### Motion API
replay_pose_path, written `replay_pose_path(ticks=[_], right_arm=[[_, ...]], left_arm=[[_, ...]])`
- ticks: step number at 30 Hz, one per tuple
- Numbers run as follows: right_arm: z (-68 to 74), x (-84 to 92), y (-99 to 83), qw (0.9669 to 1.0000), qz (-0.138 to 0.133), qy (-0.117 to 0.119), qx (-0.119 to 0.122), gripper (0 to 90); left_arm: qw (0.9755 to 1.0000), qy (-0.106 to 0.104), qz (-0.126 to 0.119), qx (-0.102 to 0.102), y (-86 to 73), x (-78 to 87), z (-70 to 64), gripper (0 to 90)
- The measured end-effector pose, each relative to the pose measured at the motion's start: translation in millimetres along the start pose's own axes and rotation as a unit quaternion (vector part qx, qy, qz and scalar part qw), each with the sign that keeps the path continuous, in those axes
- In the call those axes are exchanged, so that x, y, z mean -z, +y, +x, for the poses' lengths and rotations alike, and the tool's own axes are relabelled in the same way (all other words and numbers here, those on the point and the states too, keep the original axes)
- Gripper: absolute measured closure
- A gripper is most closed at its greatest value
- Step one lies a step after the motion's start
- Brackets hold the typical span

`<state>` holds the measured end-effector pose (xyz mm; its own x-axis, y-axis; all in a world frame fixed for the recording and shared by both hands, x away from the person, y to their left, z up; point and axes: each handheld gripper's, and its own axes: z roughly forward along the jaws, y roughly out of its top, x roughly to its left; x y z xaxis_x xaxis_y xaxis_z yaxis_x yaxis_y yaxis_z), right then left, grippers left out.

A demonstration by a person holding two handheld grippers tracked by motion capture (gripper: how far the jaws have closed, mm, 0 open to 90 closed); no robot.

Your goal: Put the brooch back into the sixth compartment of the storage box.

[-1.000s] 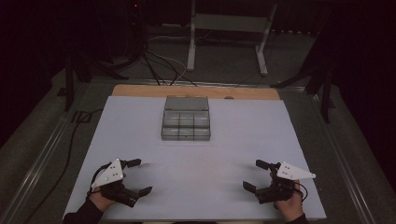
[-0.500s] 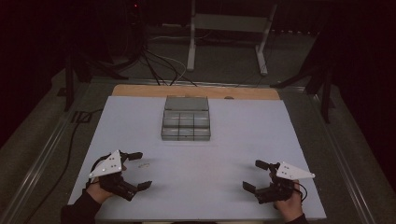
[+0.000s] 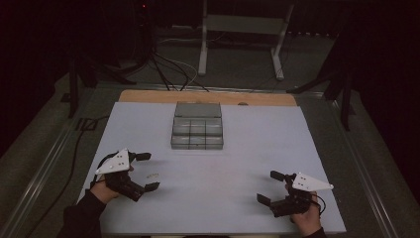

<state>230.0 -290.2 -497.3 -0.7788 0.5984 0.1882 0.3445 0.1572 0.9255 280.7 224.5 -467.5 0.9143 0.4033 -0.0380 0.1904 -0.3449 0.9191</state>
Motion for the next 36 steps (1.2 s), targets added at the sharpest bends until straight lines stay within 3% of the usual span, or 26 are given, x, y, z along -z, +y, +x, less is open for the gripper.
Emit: replay_pose_path(ticks=[6,11,18,21,24,28,31,36], right_arm=[[-0.4,0.6,0.1,1.0,-0.001,0.001,-0.002,0.0],[-0.3,1.0,-0.6,1.0,0.0,0.001,-0.003,0.0],[-0.4,1.2,-0.7,1.0,0.001,0.001,-0.005,0.0],[-0.6,1.0,-0.9,1.0,0.002,0.002,-0.003,0.0],[-0.4,1.4,-0.7,1.0,0.002,0.001,-0.004,0.0],[-0.6,1.9,-0.8,1.0,0.002,0.002,-0.005,0.0],[-0.5,1.9,-0.8,1.0,0.002,0.001,-0.004,0.0],[-0.3,1.8,-0.8,1.0,0.003,0.001,-0.001,0.0]], left_arm=[[0.9999,-0.003,0.014,0.009,-6.2,-6.0,14.0,2.1],[0.9997,0.002,0.023,0.01,-11.9,-8.9,20.2,2.1],[0.9988,-0.01,0.039,0.029,-16.0,-11.7,30.4,3.9],[0.9984,-0.007,0.05,0.026,-18.7,-13.8,33.9,5.2],[0.9976,-0.007,0.06,0.034,-21.9,-15.3,37.1,6.8],[0.996,-0.004,0.084,0.03,-27.8,-17.6,38.7,8.1],[0.995,0.004,0.094,0.035,-32.6,-18.1,40.4,17.9],[0.9922,0.008,0.118,0.038,-41.2,-17.7,43.8,21.4]])
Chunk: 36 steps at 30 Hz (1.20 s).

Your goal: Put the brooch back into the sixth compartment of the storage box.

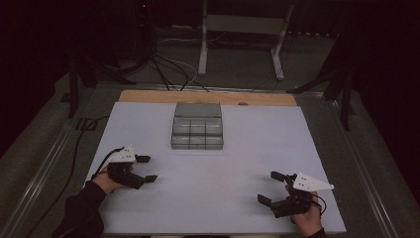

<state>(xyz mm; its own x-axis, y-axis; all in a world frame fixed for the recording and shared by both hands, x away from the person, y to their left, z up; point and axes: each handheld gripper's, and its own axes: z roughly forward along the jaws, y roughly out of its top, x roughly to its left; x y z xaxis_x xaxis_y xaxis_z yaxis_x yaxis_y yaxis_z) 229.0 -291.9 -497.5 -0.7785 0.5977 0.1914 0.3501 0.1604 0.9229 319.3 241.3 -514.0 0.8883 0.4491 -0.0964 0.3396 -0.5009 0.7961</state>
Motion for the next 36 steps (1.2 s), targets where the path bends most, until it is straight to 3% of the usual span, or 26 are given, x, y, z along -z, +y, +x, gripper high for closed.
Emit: replay_pose_path(ticks=[6,21,24,28,36], right_arm=[[-0.2,0.1,-0.1,1.0,0.001,-0.001,-0.001,0.0],[0.0,0.4,0.0,1.0,0.002,-0.001,0.001,0.0],[-0.3,0.3,-0.1,1.0,0.003,-0.002,0.001,0.0],[0.0,0.4,-0.1,1.0,0.002,-0.002,0.001,0.0],[0.0,0.0,-0.4,1.0,0.005,-0.002,0.003,0.0]], left_arm=[[0.9993,0.008,0.032,-0.014,-1.8,-2.4,-0.7,30.6],[0.9986,0.006,0.05,-0.015,-0.7,-6.2,0.5,59.2],[0.9982,-0.004,0.059,-0.011,-0.6,-8.4,0.1,62.1],[0.997,0.008,0.073,-0.023,0.9,-10.2,-0.7,67.6],[0.996,0.011,0.087,-0.015,-0.5,-12.7,2.0,74.8]])
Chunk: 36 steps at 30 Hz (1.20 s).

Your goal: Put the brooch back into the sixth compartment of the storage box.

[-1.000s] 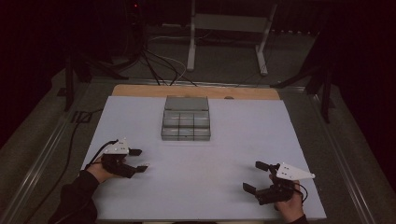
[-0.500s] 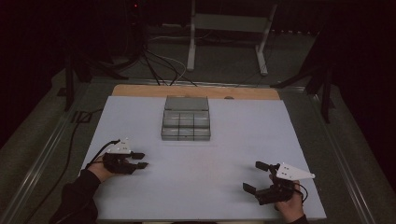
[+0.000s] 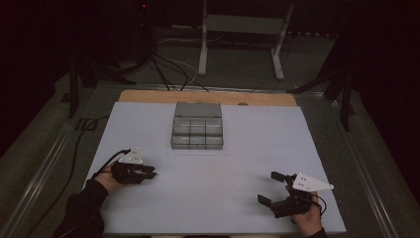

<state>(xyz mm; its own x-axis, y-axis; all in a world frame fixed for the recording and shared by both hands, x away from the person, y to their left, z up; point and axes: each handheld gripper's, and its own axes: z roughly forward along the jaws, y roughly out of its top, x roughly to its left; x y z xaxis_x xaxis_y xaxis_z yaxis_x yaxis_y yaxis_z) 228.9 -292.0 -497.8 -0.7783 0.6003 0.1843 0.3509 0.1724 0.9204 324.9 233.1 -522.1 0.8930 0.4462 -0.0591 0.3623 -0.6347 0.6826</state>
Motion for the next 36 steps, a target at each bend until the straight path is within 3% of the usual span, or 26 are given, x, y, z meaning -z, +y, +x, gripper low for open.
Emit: replay_pose_path(ticks=[6,11,19,36], right_arm=[[0.2,0.0,-0.1,1.0,0.001,0.0,0.0,0.0],[0.2,-0.3,-0.2,1.0,0.003,-0.001,0.0,0.0],[0.7,-0.1,0.0,1.0,0.003,-0.001,0.002,0.0],[0.7,0.7,0.0,1.0,0.001,-0.003,0.002,0.0]], left_arm=[[1.0,0.006,0.003,-0.001,-0.1,0.0,0.5,76.8],[1.0,0.0,0.005,0.004,0.2,-0.3,2.0,86.5],[0.9999,-0.005,0.008,0.006,1.9,-0.1,2.5,87.1],[0.9997,-0.019,-0.009,0.011,18.1,4.8,-3.8,87.2]])
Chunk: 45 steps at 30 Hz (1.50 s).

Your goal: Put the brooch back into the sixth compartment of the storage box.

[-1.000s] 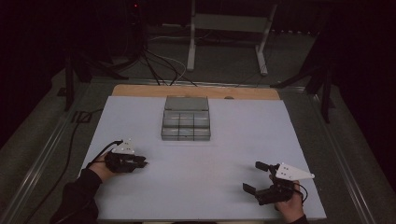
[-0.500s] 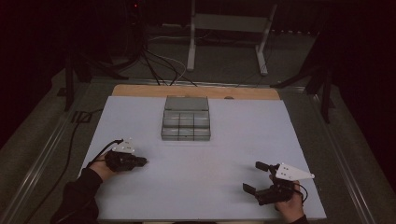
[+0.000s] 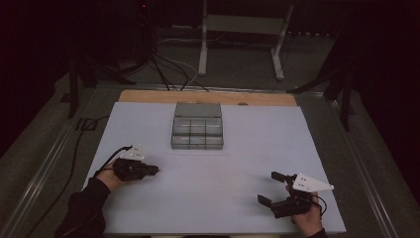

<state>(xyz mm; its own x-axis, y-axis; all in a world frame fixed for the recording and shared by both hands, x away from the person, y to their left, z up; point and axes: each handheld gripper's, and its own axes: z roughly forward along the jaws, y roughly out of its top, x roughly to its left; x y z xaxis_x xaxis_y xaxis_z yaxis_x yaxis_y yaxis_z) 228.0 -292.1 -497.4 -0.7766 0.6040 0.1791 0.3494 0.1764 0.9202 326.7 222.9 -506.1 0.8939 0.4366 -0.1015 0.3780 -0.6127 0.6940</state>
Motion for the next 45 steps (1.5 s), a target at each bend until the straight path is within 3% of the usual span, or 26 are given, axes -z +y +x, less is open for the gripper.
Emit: replay_pose_path(ticks=[26,34,40,45], right_arm=[[-0.1,0.1,-0.4,1.0,0.0,0.004,-0.003,0.0],[0.1,0.0,-0.4,1.0,0.0,0.004,-0.003,0.0],[-0.3,0.2,-0.6,1.0,-0.001,0.004,-0.003,0.0],[0.1,0.5,-0.5,1.0,0.0,0.004,-0.003,0.0]], left_arm=[[0.9997,-0.023,-0.006,0.004,28.9,-12.7,-3.2,87.2],[0.9996,-0.028,-0.006,-0.009,41.9,-22.5,-3.6,87.2],[0.9989,-0.039,-0.02,-0.018,55.5,-27.1,-8.3,87.2],[0.9987,-0.04,-0.014,-0.029,68.7,-32.4,-10.7,87.1]])
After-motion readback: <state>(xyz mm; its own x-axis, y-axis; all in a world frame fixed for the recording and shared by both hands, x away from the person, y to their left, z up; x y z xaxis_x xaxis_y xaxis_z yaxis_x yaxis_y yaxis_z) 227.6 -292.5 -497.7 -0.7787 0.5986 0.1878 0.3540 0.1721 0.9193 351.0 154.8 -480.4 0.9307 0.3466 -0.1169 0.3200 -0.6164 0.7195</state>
